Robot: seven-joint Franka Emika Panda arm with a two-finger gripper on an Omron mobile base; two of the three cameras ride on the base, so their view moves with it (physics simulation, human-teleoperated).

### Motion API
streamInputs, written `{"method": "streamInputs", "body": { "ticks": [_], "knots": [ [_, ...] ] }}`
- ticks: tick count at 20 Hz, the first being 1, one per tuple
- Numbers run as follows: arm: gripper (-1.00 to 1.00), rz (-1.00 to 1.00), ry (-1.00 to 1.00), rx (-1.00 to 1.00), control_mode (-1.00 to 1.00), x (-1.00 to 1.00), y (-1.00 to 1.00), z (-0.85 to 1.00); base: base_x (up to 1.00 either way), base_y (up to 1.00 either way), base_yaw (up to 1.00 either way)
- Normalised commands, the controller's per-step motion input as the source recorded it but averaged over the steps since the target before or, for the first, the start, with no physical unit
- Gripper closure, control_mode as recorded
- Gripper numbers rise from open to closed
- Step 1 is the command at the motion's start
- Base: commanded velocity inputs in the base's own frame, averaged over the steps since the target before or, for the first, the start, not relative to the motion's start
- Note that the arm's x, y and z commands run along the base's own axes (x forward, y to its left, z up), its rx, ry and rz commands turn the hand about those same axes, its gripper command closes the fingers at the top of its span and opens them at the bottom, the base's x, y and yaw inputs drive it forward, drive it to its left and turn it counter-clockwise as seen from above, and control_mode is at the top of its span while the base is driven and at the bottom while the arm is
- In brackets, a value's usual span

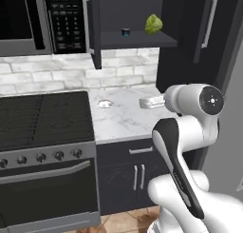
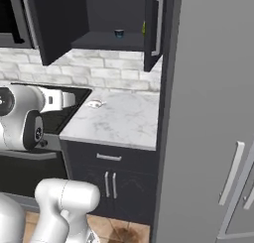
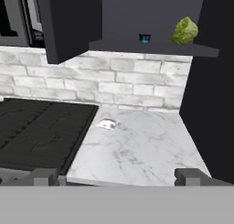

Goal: Pick the yogurt and cereal from the counter and place them in the cabinets closest to them.

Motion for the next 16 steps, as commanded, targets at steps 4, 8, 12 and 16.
{"method": "streamInputs", "body": {
  "ticks": [4, 8, 12, 16],
  "knots": [
    [-1.0, 0.0, 0.0, 0.0, 1.0, 0.0, 0.0, 0.0, -0.22, 0.5, 0.0],
    [-1.0, 0.0, 0.0, 0.0, 1.0, 0.0, 0.0, 0.0, -0.25, 0.53, 0.0],
    [-1.0, 0.0, 0.0, 0.0, 1.0, 0.0, 0.0, 0.0, -0.24, 0.56, 0.0],
    [-1.0, 0.0, 0.0, 0.0, 1.0, 0.0, 0.0, 0.0, -0.26, 0.59, 0.0]
  ]
}}
